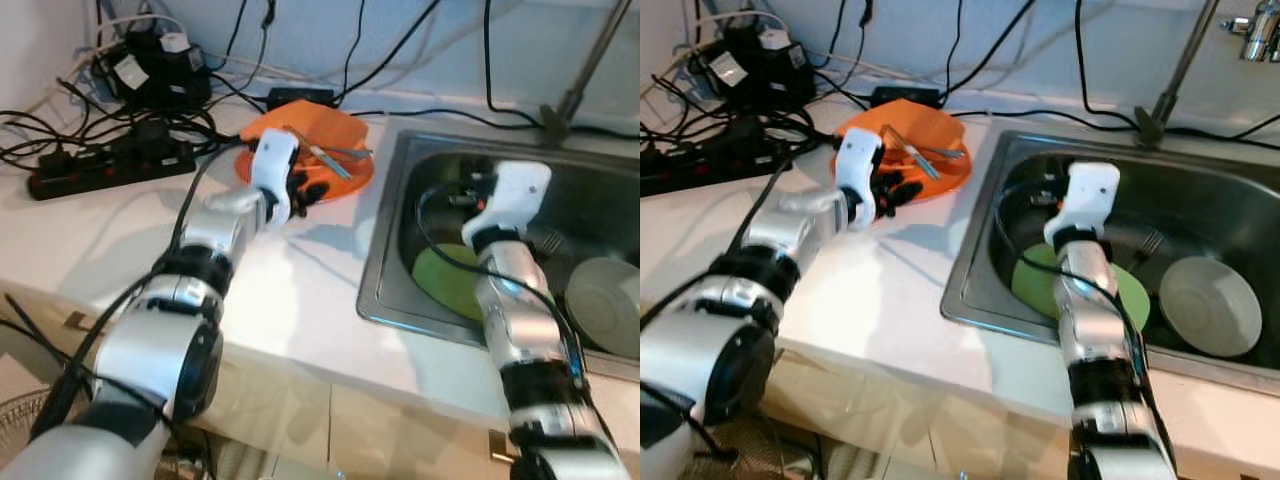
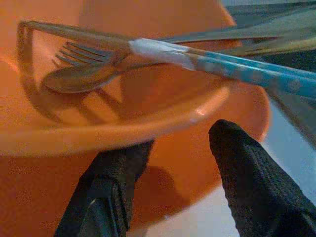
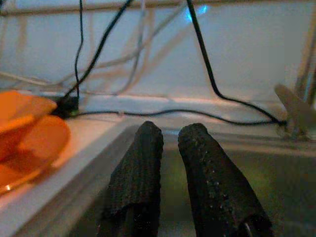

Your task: Kitchen organization

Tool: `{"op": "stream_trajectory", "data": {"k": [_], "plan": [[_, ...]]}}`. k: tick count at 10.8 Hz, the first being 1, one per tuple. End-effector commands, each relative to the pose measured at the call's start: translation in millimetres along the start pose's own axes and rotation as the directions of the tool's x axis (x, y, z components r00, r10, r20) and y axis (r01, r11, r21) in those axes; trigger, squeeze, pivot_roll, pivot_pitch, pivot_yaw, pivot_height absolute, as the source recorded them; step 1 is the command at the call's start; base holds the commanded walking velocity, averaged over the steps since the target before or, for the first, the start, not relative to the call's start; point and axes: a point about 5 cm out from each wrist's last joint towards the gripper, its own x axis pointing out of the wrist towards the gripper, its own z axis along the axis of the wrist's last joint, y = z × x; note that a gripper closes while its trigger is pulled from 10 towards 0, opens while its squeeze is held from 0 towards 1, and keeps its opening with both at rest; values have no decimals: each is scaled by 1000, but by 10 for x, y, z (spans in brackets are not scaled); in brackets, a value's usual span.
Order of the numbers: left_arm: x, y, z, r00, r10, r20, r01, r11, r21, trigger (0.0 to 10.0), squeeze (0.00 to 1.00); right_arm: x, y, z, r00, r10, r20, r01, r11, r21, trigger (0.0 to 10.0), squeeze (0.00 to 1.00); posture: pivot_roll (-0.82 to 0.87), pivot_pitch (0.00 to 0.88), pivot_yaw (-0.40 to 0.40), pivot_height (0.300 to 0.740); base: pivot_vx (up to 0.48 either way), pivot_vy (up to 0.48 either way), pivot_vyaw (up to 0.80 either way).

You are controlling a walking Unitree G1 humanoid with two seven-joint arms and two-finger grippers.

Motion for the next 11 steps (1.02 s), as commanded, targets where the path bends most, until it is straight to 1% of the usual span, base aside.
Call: {"op": "stream_trajectory", "data": {"k": [1, 3, 5, 7, 8, 9, 10, 11], "plan": [[-6, 45, 14, 999, 32, -9, -32, 999, 15, 10000, 0, -31, 12, 14, 1000, -3, -4, 3, 1000, 1, 10000, 0, 73, 85, 61, 740, 0, 0, 0], [-7, 78, -15, 997, 73, -33, -73, 997, 11, 10000, 0, -73, -5, 13, 1000, -14, -12, 14, 1000, 0, 10000, 0, 62, 85, 68, 740, 0, 0, 0], [-63, 204, -117, 989, 126, -84, -124, 992, 24, 10000, 0, -95, 19, 18, 1000, -23, -16, 23, 1000, 6, 10000, 0, 56, 82, 84, 740, 0, 0, 0], [-93, 256, -186, 985, 134, -113, -134, 991, 12, 10000, 0, -120, 40, 9, 999, -23, -24, 24, 1000, 12, 10000, 0, 62, 80, 93, 740, 0, 0, 0], [-95, 252, -216, 985, 122, -124, -124, 992, -13, 10000, 0, -145, 40, -5, 999, -26, -30, 27, 1000, 16, 10000, 0, 60, 84, 98, 740, 0, 0, 0], [-91, 240, -240, 984, 116, -139, -117, 993, -3, 10000, 0, -168, 34, -18, 999, -29, -35, 30, 999, 15, 10000, 0, 59, 86, 101, 740, 0, 0, 0], [-73, 202, -235, 987, 94, -130, -97, 995, -16, 10000, 0, -192, 37, -21, 999, -32, -37, 33, 999, 15, 10000, 0, 52, 84, 107, 740, 0, 0, 0], [-59, 184, -217, 990, 102, -101, -104, 994, -17, 10000, 0, -230, 40, -13, 999, -33, -37, 34, 999, 16, 10000, 0, 44, 90, 109, 740, 0, 0, 0]]}}
